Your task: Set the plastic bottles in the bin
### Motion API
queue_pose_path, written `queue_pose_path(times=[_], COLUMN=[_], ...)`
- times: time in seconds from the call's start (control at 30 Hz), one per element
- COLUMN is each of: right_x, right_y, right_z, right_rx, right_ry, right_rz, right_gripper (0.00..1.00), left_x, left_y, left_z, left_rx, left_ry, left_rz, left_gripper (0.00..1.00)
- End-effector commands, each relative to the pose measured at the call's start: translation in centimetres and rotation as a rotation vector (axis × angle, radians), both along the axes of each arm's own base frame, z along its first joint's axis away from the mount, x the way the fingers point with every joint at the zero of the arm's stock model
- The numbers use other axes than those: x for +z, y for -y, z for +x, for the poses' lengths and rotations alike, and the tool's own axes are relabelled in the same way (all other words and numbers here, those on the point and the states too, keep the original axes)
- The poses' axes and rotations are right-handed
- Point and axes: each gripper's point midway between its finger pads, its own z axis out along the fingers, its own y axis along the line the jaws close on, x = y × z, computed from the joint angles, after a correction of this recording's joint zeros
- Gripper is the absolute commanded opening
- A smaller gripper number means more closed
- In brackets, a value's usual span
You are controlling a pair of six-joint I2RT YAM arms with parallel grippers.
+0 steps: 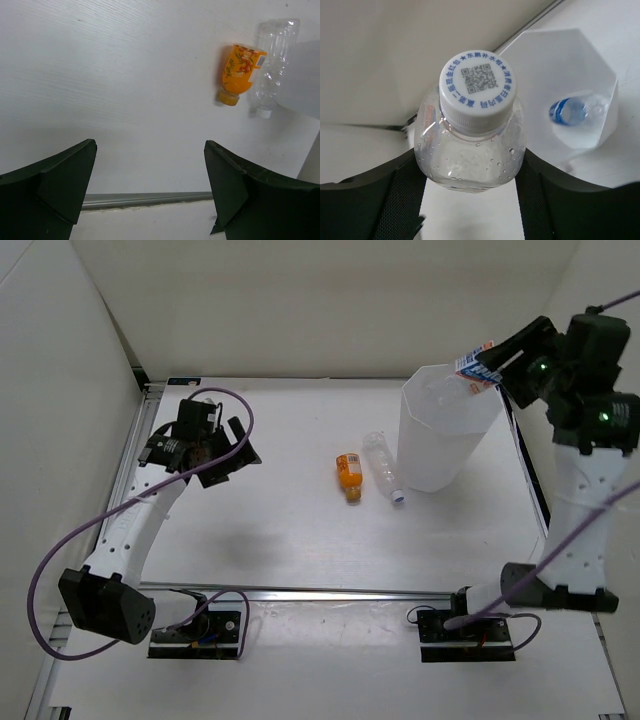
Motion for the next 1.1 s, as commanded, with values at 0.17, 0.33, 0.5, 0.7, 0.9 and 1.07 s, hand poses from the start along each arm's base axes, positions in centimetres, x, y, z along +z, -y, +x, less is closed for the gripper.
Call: queue_pose_path(times=[0.17,0.33,0.5,0.7,0.9,1.07], right_x=[-1.4,-1.3,-1.5,-3.7,-2.0,-1.5], right_y=[4.4,4.9,3.7,2.4,2.2,2.4], right_z=[9.6,11.0,6.4,2.8,1.8,1.2], right_rx=[-0.110,-0.087,-0.085,-0.032,-0.011,-0.018], right_ry=[0.066,0.057,0.031,0.000,0.046,0.057], right_rz=[-0.270,-0.351,-0.257,-0.223,-0.231,-0.243], right_gripper=[0.36,1.00,1.00,1.00,1.00,1.00], left_x=[1.9,2.7,2.0,0.2,-5.0,-7.3], left_y=[3.8,5.6,10.2,19.9,25.2,25.6], left_z=[1.1,3.8,8.0,12.6,13.0,13.0], left_rx=[-0.150,-0.178,-0.197,-0.395,-0.493,-0.485], left_ry=[0.072,0.075,0.046,-0.008,-0.091,-0.125], left_rz=[-0.149,-0.172,-0.195,-0.297,-0.286,-0.259], left_gripper=[1.00,1.00,1.00,1.00,1.00,1.00])
